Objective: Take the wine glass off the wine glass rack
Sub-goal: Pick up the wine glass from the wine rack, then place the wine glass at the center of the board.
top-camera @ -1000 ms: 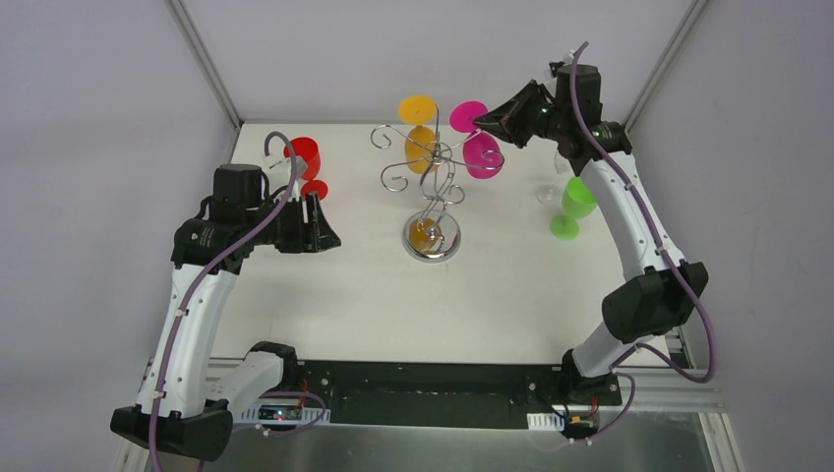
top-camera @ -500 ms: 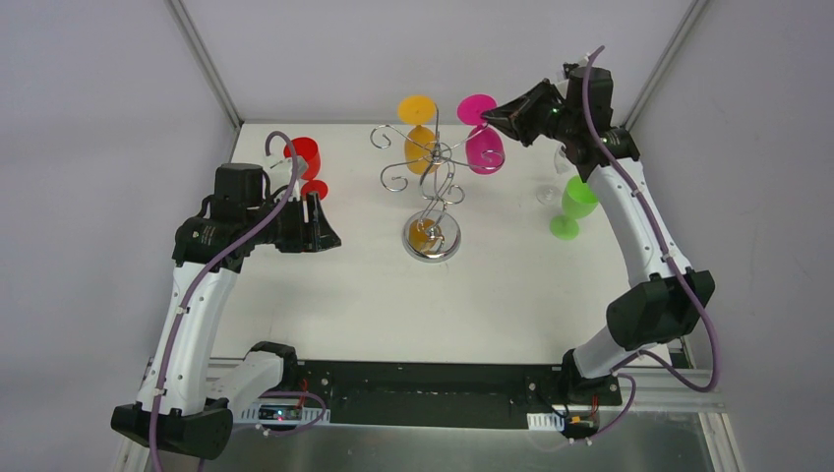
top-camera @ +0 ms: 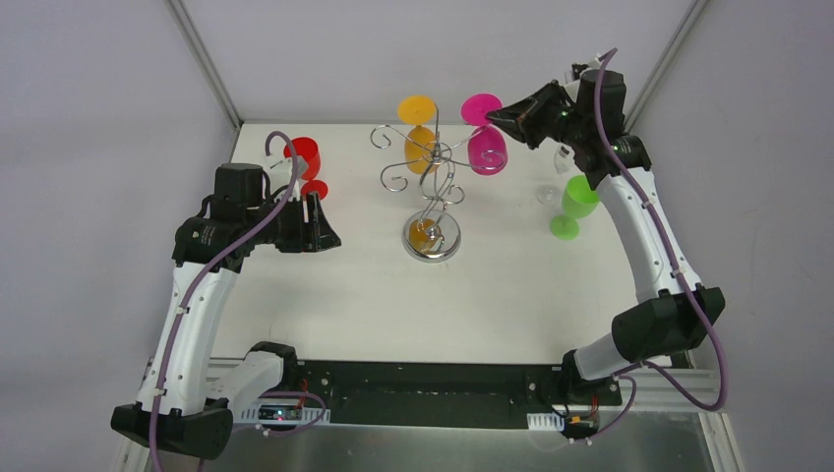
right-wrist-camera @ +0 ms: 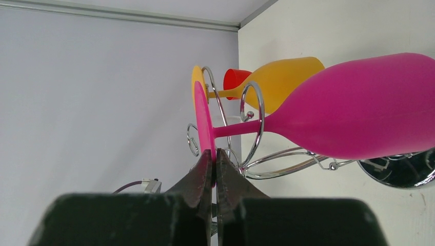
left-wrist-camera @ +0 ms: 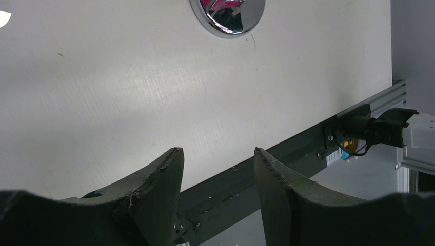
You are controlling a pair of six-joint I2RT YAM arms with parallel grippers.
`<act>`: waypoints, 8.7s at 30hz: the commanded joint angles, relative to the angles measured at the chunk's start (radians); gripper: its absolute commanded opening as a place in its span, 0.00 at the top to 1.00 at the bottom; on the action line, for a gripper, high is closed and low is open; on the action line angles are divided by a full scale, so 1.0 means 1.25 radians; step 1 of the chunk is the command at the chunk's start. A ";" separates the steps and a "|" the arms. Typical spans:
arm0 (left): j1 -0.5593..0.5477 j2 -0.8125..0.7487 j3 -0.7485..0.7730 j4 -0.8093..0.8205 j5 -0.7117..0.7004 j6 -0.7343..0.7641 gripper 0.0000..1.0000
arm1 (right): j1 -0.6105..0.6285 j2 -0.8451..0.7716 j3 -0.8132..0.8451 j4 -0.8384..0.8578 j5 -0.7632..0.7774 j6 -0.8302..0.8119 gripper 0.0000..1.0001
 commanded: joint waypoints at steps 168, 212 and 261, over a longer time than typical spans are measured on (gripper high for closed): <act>-0.413 -0.213 -0.548 0.827 0.146 -0.873 0.51 | 0.960 -0.369 -0.472 0.119 0.490 -1.019 1.00; -0.413 -0.237 -0.519 0.688 0.346 -0.676 1.00 | 0.966 -0.533 -0.440 0.001 0.653 -0.714 0.43; -0.413 -0.339 -0.430 0.565 0.571 -0.414 1.00 | 0.509 -0.301 -0.246 -0.025 -0.301 -0.329 0.48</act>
